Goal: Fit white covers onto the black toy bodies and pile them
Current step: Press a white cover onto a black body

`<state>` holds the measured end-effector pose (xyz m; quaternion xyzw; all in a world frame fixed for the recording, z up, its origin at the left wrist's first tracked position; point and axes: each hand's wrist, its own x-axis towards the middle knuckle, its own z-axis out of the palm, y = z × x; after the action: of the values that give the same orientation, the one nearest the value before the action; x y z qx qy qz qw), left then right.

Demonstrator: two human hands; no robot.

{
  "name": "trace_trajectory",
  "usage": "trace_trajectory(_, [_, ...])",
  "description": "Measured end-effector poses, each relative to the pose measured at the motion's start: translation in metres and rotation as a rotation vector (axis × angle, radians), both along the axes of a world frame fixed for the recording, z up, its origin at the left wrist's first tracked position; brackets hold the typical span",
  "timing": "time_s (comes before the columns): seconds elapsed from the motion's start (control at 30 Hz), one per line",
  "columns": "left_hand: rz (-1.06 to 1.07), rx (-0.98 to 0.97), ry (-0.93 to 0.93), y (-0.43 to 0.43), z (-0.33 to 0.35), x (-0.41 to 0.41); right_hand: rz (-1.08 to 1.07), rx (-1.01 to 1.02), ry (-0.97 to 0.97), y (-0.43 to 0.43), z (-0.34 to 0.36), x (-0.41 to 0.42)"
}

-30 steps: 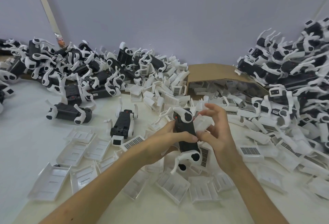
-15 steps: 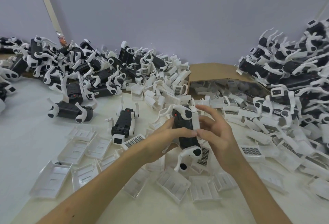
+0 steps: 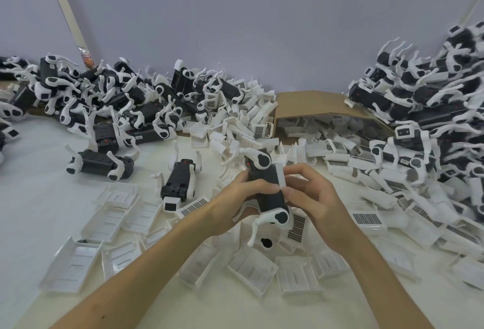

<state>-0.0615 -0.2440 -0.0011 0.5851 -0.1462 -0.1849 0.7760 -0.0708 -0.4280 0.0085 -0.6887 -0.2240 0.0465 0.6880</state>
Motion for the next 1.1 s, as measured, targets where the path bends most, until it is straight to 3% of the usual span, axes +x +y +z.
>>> trace_trajectory(0.4, [0.199,0.047,-0.093,-0.007,0.003,-0.006,-0.047,0.047,-0.029,0.003,0.001,-0.003])
trace_trajectory(1.1, [0.163,0.131,-0.17,-0.009,0.008,-0.009,-0.09,0.014,-0.075,0.001,0.004,-0.004])
